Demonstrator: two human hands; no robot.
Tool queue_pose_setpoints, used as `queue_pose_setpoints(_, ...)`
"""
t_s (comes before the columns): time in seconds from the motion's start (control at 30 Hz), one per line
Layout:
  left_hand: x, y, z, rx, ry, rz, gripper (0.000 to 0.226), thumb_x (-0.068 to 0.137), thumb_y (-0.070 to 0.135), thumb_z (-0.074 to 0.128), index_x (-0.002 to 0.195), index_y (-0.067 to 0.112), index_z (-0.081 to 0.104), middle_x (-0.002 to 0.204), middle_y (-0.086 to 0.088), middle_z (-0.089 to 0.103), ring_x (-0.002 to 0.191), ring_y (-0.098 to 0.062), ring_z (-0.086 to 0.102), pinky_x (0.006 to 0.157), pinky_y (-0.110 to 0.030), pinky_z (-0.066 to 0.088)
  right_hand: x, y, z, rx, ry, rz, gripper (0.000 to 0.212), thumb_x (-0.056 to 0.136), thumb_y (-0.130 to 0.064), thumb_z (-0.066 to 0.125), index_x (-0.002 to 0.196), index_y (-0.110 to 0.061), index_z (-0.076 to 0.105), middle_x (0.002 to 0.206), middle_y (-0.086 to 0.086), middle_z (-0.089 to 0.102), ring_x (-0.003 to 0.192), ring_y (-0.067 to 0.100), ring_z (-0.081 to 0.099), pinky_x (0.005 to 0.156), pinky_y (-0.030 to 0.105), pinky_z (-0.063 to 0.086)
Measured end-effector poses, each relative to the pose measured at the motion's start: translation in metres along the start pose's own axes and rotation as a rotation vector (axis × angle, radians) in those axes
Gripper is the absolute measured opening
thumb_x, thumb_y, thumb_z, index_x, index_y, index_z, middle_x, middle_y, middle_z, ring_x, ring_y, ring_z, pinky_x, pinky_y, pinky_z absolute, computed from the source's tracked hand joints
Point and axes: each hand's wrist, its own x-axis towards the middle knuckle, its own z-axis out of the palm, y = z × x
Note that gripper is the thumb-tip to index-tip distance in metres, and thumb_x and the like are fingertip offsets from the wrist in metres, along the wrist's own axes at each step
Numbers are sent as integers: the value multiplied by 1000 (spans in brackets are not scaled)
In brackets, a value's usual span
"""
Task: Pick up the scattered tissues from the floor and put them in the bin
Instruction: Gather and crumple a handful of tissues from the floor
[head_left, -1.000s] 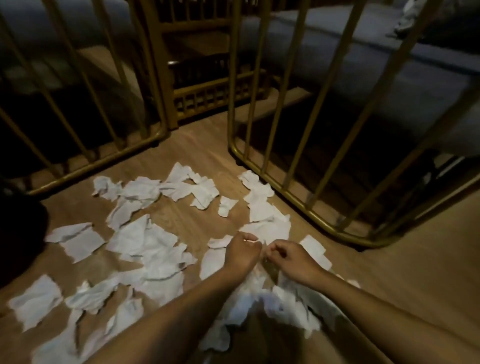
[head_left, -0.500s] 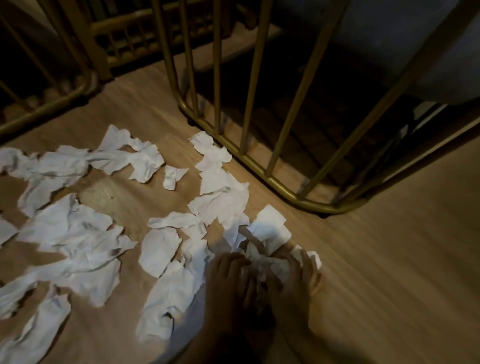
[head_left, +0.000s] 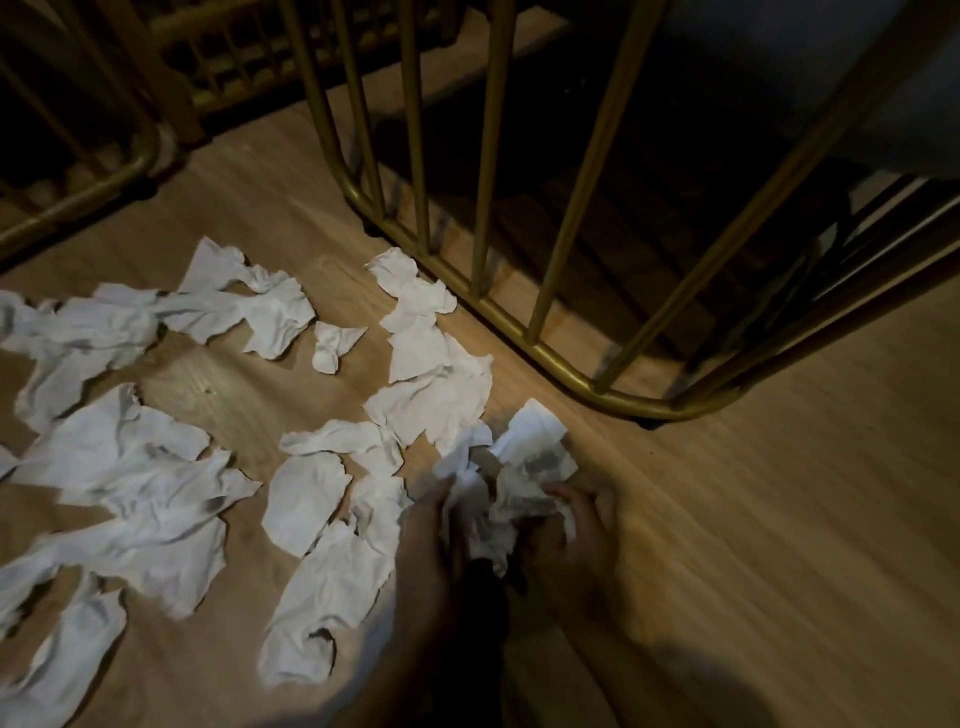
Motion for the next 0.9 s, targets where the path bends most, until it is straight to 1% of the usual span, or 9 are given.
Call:
queue_pose_setpoints(0.13, 23, 16, 0, -93, 178, 23, 30, 98, 36, 42, 118, 22, 60, 110, 18, 61, 99, 16, 54, 84, 3, 37, 15, -26, -6, 164, 123, -192, 31, 89, -23, 42, 87, -14, 72, 113, -6, 62, 106, -6, 55, 92, 16, 45)
queue_pose_setpoints(0.23, 34, 26, -3, -136, 251, 55, 5, 91, 26, 64, 87, 28, 65, 87, 17, 65, 85, 4, 61, 72, -2, 41, 25, -34, -8, 277, 165, -39, 50, 84, -41, 35, 92, -7, 72, 99, 3, 69, 94, 15, 63, 89, 40, 51)
queue_pose_setpoints(0.4, 47, 21, -10, 2, 431, -66, 46, 66, 37, 87, 59, 17, 46, 67, 4, 48, 64, -5, 42, 56, -14, 33, 51, -36, -12, 291, 80, -75, 21, 91, -29, 44, 94, -38, 63, 93, -10, 64, 87, 10, 61, 78, 37, 54)
queue_pose_setpoints(0.53, 50, 9, -13, 25, 503, 31, 21, 81, 1, 73, 68, 5, 56, 99, -11, 57, 90, -8, 52, 80, -7, 40, 61, -45, -9, 161, 180, -46, 8, 92, -37, 59, 93, -29, 63, 98, -7, 62, 87, 12, 59, 69, 31, 49)
queue_pose_setpoints(0.6, 57, 5, 7, 42, 422, 74, 9, 88, 7, 61, 80, 3, 63, 113, -10, 59, 107, -11, 52, 90, -3, 35, 72, -50, 13, 46, 127, 28, 22, 91, -44, 57, 102, -25, 63, 113, -2, 54, 90, 13, 55, 71, 29, 44)
queue_pose_setpoints(0.7, 74, -5, 32, 385, 432, -301, 23, 97, 17, 51, 107, 18, 72, 113, -1, 69, 107, -5, 61, 95, -11, 42, 85, -54, 25, -160, 192, 582, 43, 99, -49, 42, 124, -16, 55, 130, 12, 52, 112, 30, 55, 95, 45, 46)
queue_pose_setpoints(0.73, 68, -12, 36, 377, 258, -182, 23, 95, 21, 57, 116, 22, 67, 119, 0, 67, 112, -8, 60, 99, -18, 43, 83, -52, 26, -337, 203, 613, 52, 95, -56, 45, 129, -16, 54, 135, 12, 51, 122, 30, 50, 103, 47, 41)
queue_pose_setpoints(0.8, 46, -24, 37, 310, -155, 167, 42, 86, 34, 68, 126, 30, 57, 130, 5, 58, 121, -5, 52, 103, -25, 44, 64, -23, 31, -537, -25, 54, 73, 81, -73, 49, 136, -25, 47, 146, 6, 41, 133, 26, 37, 111, 45, 28)
queue_pose_setpoints(0.9, 23, -38, 26, 135, -132, 201, 50, 88, 22, 71, 125, 45, 47, 129, 11, 53, 118, 6, 46, 97, -11, 38, 32, 10, 20, -640, -193, -247, 84, 73, -82, 42, 129, -21, 55, 142, 9, 49, 130, 29, 42, 111, 51, 23)
